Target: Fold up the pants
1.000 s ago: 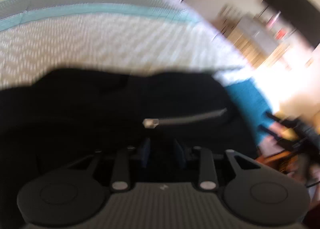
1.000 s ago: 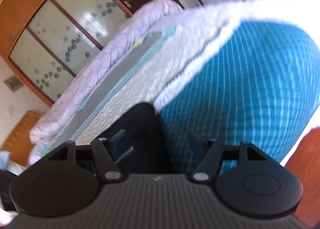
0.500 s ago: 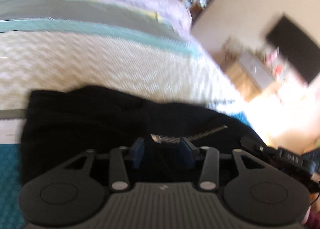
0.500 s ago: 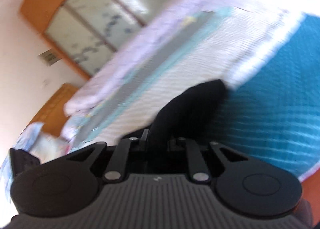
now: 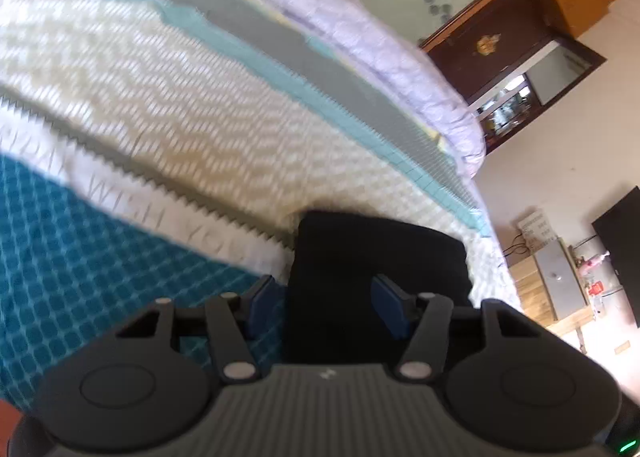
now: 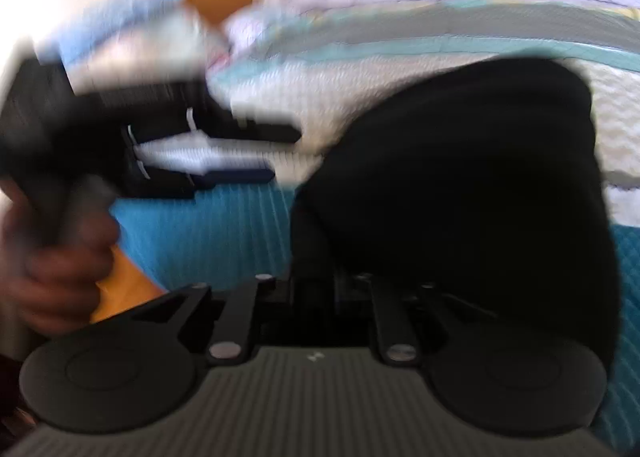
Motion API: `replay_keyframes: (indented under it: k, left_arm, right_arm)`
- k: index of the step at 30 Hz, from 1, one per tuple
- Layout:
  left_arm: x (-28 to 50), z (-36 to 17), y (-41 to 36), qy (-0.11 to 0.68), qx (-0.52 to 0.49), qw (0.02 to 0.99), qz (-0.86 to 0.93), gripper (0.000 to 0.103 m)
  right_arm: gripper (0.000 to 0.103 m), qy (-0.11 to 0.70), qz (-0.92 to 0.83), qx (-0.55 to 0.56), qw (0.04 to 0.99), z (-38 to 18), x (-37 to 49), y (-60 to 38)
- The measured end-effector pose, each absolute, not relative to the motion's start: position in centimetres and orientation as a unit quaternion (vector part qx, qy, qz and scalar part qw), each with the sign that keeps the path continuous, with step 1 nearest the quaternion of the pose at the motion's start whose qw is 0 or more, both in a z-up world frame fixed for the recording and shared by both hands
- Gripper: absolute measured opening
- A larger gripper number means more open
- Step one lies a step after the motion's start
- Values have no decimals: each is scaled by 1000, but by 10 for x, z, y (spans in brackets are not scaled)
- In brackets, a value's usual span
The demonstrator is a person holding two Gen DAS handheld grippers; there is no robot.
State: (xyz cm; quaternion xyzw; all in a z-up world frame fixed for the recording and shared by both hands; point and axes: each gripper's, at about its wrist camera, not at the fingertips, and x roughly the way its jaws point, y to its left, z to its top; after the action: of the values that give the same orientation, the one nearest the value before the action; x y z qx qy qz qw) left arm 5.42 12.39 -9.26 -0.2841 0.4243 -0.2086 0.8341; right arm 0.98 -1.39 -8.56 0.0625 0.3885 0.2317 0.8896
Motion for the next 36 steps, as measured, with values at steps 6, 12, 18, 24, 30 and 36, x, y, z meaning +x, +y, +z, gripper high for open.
replay_keyframes:
  k: [6,12,18,24,30,36]
  left_arm:
    - [62,-104,118,433,-282,827,-221,59]
    - [86,-116,86,449,-277,815,-239,33]
    - [90,-114,50,457,-187,843,-215,34]
    - [59,-76,94,418,-242,846,-227,38]
    - [31,-50,48,406,-200,820,-349,40]
    - [9,-96,15,455,-80,819,-341,27]
  right_arm:
    - [61,299,265,57,915,-39,-29,-41]
    - [33,287,198,87,933,-30,-57,-97]
    - [34,369,233,114,893,-76,-44,-78]
    - [34,306,278,144,899,-19,-51,-122]
    - [34,289,175,229,913,-14,16,-181]
    - [25,383,97,261,881,-73,71,-201]
